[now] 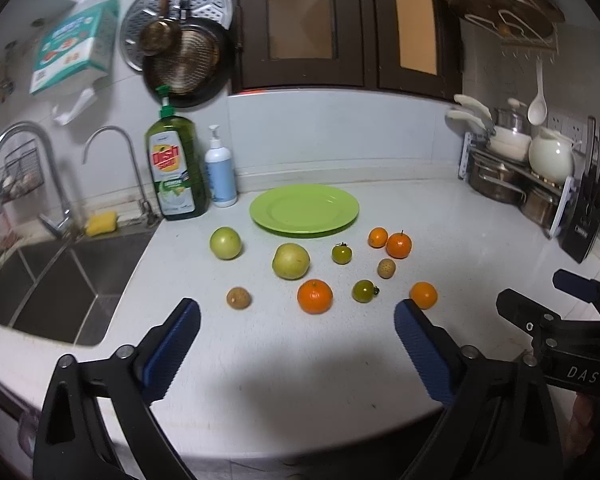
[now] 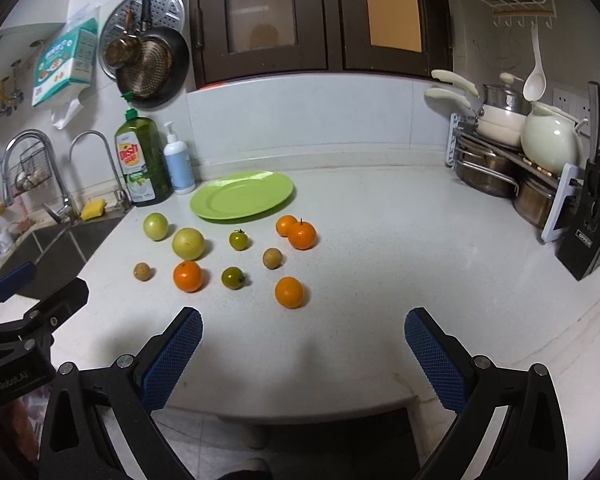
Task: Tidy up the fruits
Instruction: 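Move the left tool toward the orange and close its fingers on it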
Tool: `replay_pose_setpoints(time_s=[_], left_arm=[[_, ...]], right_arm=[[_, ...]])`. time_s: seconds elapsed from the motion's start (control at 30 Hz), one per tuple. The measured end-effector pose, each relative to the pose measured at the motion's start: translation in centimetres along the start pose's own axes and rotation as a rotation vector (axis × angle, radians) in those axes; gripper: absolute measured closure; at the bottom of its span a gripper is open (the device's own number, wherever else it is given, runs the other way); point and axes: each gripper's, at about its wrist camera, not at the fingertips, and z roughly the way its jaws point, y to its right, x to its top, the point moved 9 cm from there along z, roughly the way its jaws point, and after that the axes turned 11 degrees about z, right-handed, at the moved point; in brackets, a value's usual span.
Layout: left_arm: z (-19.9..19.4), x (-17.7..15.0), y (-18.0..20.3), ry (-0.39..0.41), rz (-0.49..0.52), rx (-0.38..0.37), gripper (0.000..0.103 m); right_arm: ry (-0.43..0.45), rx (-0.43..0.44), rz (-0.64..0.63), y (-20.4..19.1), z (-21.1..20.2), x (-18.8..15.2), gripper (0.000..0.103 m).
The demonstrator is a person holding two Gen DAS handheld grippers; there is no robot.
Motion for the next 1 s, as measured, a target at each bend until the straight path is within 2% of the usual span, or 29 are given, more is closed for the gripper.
replay_pose_setpoints(time_s=[0.23,0.47,0.57,0.63,0.77,0.8,1.0], left_arm=[[4.9,0.7,-0.3,-0.037,0.057,-0.088,0.017],[9.5,-0.2,0.0,-0.098,0.108,-0.201,0.025],[11.0,-0.5,0.3,-0.130,0.104,-0.217,0.026],[12.0,-0.6,0.7,-0.143,0.100,-0.230,0.031],[13.5,-0.9,0.9,-0.175,0.080,-0.203,0.034],[13.8,-1.0,1.0,-0.182,0.075,-0.207,0.034],[15.5,-2.1,1.5,-0.241,0.049,-0.221,0.042]], right_arm=[[-0.069,-0.027,0.029,-1.1,4.2,0.3,0.011],[-0.124,-0.075,0.077,-1.5,7.3,-0.3,0.022],[-0.161,-0.082,0.077,-1.4,8.5,-0.6,0.027],[-0.189,-0.070,0.069,-1.4,9.5,-0.7,0.030],[-0.236,-0.027,0.041,-1.5,11.4,-0.8,0.037],[-0.251,-0.017,0.044,-1.5,11.8,-0.8,0.040],[-0.298,-0.001,0.023,-1.0,13.5,-1.3,0.047]])
